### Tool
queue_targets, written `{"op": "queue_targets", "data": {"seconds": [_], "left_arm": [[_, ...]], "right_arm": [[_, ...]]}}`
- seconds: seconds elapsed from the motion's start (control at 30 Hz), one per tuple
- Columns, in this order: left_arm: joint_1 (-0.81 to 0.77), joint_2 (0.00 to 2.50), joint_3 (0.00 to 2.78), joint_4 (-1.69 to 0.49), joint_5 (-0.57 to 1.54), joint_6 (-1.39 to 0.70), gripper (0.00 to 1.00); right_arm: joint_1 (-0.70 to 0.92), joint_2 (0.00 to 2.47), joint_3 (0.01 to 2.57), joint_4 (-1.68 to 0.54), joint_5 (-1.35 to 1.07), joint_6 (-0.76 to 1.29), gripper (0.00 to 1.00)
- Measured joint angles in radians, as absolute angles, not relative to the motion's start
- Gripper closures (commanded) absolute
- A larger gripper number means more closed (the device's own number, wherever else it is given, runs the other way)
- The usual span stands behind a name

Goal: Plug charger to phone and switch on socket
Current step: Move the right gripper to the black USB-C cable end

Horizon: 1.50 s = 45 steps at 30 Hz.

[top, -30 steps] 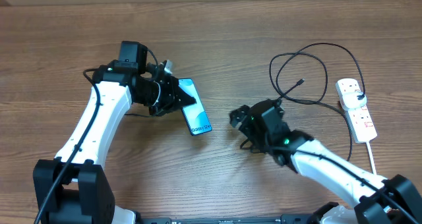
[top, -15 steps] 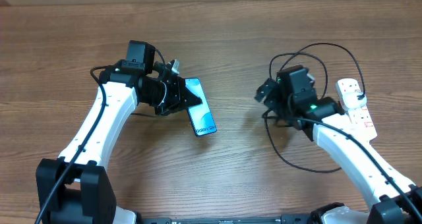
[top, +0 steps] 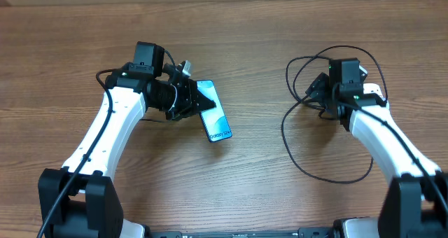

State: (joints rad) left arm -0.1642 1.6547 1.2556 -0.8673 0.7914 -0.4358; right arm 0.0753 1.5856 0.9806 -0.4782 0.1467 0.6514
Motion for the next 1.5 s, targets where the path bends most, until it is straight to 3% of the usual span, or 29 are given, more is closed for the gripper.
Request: {"op": "queue_targets", "data": {"seconds": [0.33,0.63,0.7,0.83,1.0,1.3,1.5], "left_arm": [[-0.164,1.655,1.256,-0.867,0.839,-0.479,0.96],[-0.164,1.655,1.255,-0.837,0.839,-0.516,0.96],[-0.164,1.655,1.255,-0.822,0.839,-0.527,0.96],[-0.164,1.655,1.255,-0.811,0.839,-0.548,0.96],[-0.164,1.655,1.255,-0.81,0.839,-0.552,0.96],[-0.164,1.655,1.255,-0.789,0.839,-0.552,0.96],[-0.164,1.655,1.255,-0.785,0.839,-0.552,0.95]], "right_arm": [[0.061,1.857,1.139,-0.432,0.15,0.63,0.41],[0.067,1.944,1.156,-0.419,0.176,0.641,0.49],[0.072,1.954,1.165,-0.418,0.191,0.652,0.55],[0.093,1.975,1.18,-0.408,0.219,0.66,0.78],[0.118,1.998,1.202,-0.421,0.238,0.67,0.96],[0.113,2.01,1.247,-0.475,0.163,0.631,0.96],[0.114,2.03,1.357,-0.698,0.086,0.542,0.96]]}}
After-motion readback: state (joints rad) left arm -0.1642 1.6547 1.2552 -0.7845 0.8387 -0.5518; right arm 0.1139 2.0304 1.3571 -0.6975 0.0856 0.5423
